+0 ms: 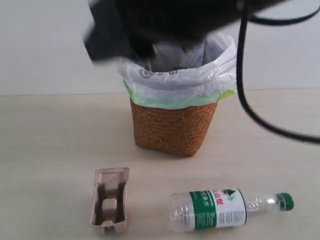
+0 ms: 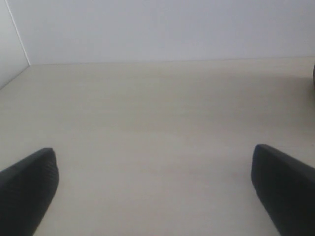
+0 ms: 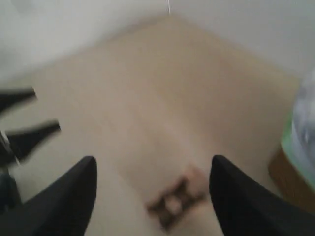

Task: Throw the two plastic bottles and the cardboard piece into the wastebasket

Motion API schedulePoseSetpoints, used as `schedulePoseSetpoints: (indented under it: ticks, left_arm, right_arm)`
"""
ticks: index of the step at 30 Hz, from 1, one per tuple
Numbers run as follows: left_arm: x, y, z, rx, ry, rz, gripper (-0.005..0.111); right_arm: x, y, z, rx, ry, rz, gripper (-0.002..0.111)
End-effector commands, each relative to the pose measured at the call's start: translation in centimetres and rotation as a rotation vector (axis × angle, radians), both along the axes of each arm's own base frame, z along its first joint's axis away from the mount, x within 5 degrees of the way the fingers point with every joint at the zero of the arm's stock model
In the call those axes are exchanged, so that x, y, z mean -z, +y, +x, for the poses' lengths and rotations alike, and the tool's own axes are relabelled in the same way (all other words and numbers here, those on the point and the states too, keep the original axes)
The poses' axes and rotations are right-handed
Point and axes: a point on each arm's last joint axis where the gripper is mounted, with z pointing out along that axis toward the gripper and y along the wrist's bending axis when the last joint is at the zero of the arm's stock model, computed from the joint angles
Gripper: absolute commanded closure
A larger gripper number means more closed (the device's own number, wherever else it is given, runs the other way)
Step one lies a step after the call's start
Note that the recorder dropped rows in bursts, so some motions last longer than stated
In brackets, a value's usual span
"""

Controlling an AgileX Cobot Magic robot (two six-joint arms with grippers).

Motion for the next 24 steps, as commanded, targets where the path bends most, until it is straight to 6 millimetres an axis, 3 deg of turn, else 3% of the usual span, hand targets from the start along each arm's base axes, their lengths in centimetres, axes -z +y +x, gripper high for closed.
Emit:
schedulePoseSetpoints:
  ticks: [1,3,9,12,16,24]
  left_arm:
    - [-0.2,0.0,0.0,-0.006,-0.014,-0.007,-0.001]
    - [-0.2,0.0,0.0,-0.006,-0.014,-0.007,-0.001]
    - [-0.2,0.0,0.0,-0.006,-0.014,-0.007,-0.001]
    - [-0.2,0.0,0.0,-0.006,-0.014,-0.007,-0.001]
    - [-0.2,0.0,0.0,-0.006,-0.014,-0.007,-0.001]
    - [-0.2,0.0,0.0,-0.006,-0.014,-0.007,-0.001]
  right_arm:
    - [6.3,-2.8,2.2,0.253,0.209,-0.638,0.037]
    - [8.2,-3.4,3.0,0.275,0.239,-0.842,0.034]
    - [13.5,-0.7,4.5,0.087,0.349,-0.959,0.034]
    - [17.3,0.3,5.9,0.034,0.379,-1.074,0.034]
    - [19.9,1.1,7.4,-0.073,0.261,-1.127,0.034]
    - [24.6,0.9,6.4,-0.225,0.265,-1.144,0.034]
